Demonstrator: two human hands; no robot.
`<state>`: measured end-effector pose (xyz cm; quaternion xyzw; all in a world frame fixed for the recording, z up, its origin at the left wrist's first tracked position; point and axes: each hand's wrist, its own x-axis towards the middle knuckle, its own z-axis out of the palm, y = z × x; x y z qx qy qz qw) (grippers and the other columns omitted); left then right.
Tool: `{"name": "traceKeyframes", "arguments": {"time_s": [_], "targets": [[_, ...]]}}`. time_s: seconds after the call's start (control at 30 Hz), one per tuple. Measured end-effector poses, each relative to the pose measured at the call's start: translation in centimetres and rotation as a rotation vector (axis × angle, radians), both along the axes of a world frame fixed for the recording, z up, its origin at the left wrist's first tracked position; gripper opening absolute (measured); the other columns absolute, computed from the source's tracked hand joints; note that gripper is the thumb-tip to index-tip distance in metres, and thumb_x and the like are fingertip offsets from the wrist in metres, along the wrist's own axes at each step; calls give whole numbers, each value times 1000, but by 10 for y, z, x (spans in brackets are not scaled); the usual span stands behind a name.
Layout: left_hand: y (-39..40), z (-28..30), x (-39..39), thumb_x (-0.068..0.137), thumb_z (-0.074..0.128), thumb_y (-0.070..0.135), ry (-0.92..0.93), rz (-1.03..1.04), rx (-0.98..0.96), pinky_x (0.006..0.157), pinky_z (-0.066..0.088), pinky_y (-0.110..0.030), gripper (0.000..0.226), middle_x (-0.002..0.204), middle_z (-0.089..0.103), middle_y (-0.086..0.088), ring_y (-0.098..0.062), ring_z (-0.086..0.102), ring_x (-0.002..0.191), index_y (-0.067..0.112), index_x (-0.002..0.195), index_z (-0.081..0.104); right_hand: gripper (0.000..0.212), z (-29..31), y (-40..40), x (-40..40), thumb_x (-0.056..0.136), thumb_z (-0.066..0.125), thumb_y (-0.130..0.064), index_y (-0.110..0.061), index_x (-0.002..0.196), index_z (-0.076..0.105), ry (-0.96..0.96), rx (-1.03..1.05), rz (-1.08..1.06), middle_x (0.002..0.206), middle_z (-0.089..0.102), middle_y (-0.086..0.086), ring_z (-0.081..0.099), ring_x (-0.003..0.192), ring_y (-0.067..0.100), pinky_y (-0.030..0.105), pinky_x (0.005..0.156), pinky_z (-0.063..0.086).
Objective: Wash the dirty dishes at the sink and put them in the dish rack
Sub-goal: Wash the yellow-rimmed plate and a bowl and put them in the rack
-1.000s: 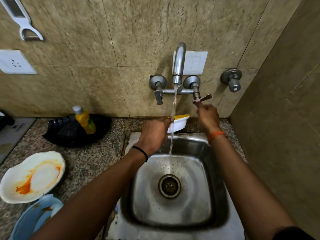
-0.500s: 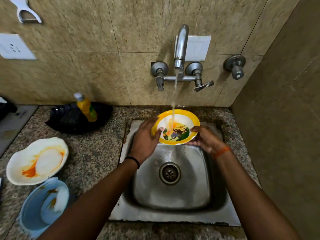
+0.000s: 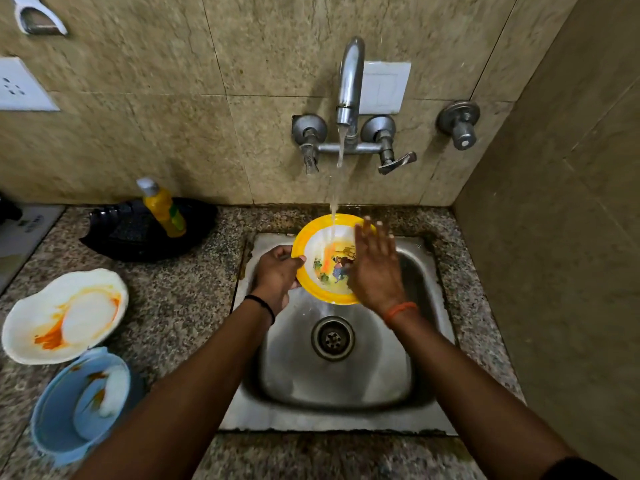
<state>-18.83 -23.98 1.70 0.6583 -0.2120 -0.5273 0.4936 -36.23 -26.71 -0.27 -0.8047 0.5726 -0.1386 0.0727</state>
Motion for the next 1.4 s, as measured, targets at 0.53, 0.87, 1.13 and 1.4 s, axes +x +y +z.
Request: {"name": "traceKeyframes", "arguments": {"time_s": [0.53,0.87,1.13,1.4], "targets": [[12,-1,-8,89,59,-1,43,151,-16,63,50,-31,22,87,63,-13,-27,60,77,17,79,57,21,3,12,17,93,45,-22,-11,100,62,-138,226,254,105,64,16,57,103,35,37,94,40],[22,-6,-19,91,59,4,72,18,34,61,53,-33,21,98,62,-12,-24,60,75,20,80,51,34,13,-11,20,94,43,-35,-12,93,68,96,161,85,98,70,14,64,93,34,36,71,44],[34,-12,-18,90,59,2,36,-8,46,60,53,-32,21,83,64,-7,-21,59,66,19,79,55,33,-3,13,19,97,39,-36,-14,97,64,159,103,310,93,70,14,64,88,33,34,63,34],[37,-18,-6,90,58,2,55,73,61,66,53,-36,16,93,62,-13,-27,60,74,17,85,53,30,-3,46,12,99,42,-28,-12,115,59,-15,284,394,121,63,14,55,114,32,36,90,40]]}}
